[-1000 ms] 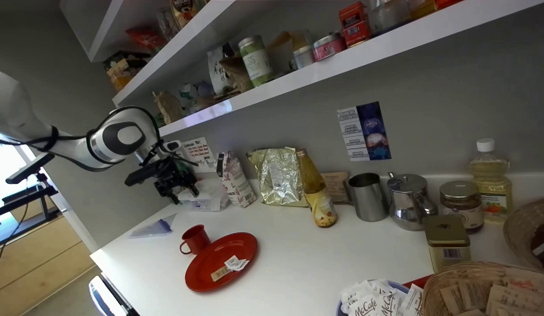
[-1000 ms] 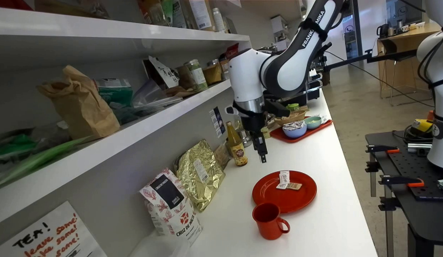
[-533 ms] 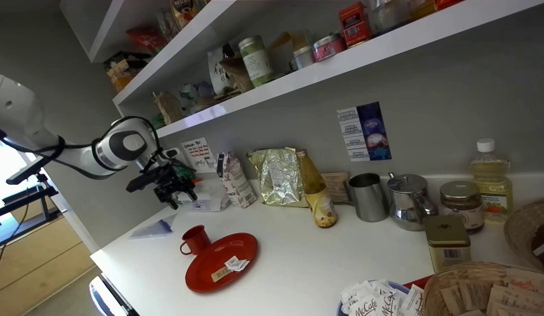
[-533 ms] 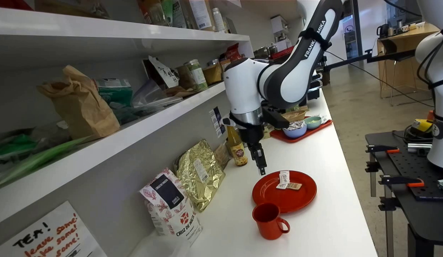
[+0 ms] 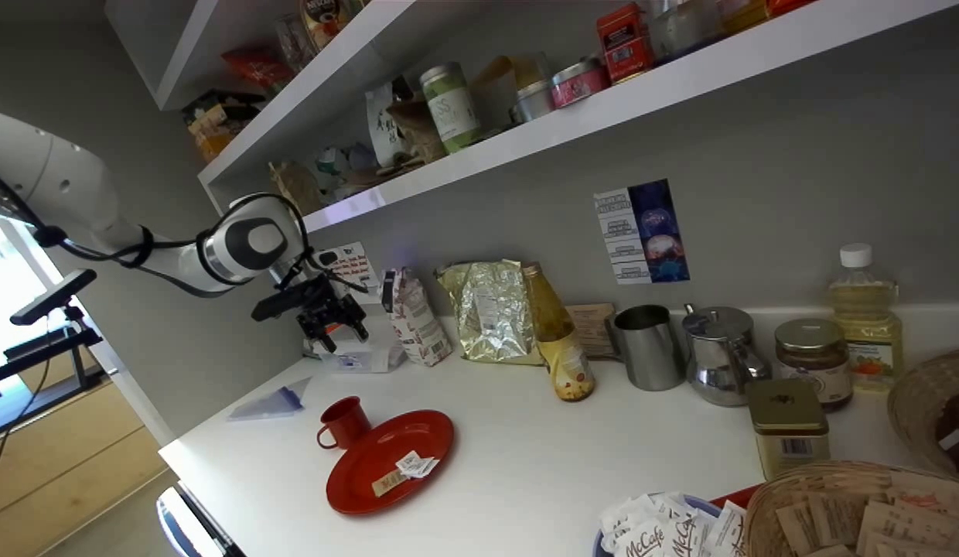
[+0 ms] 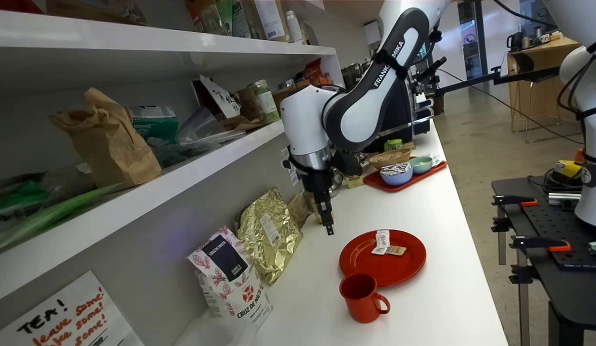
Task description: Put the red mug on the red plate.
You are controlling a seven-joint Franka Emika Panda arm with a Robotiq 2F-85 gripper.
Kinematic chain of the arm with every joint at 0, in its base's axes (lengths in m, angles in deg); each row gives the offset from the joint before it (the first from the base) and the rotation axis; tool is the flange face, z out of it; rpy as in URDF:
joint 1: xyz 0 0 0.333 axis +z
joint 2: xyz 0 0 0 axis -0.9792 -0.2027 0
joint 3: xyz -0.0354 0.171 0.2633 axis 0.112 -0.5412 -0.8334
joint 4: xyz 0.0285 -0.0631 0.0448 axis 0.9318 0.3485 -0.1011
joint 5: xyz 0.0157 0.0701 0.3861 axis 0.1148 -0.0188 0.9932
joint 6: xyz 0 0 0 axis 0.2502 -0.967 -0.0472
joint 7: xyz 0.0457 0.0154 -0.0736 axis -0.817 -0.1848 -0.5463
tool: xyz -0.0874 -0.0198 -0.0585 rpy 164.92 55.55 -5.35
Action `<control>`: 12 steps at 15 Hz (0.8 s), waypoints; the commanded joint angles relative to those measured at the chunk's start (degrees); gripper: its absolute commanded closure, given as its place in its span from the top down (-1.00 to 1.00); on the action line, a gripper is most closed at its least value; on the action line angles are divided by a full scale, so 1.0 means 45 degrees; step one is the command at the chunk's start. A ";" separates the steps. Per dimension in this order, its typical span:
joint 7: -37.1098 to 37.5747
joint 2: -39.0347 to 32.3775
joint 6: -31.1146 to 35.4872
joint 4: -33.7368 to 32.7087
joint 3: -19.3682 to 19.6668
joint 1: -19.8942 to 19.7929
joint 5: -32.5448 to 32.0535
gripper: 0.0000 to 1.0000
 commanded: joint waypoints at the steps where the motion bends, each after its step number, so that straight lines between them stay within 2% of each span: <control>1: 0.0042 -0.0867 -0.0417 -0.0273 0.0056 0.0205 -0.0003 1.00; 6: -0.0015 -0.1296 -0.0449 0.0159 0.0004 0.0589 -0.0207 1.00; 12: 0.0197 -0.1618 -0.0398 -0.0064 -0.0026 0.1072 -0.0279 1.00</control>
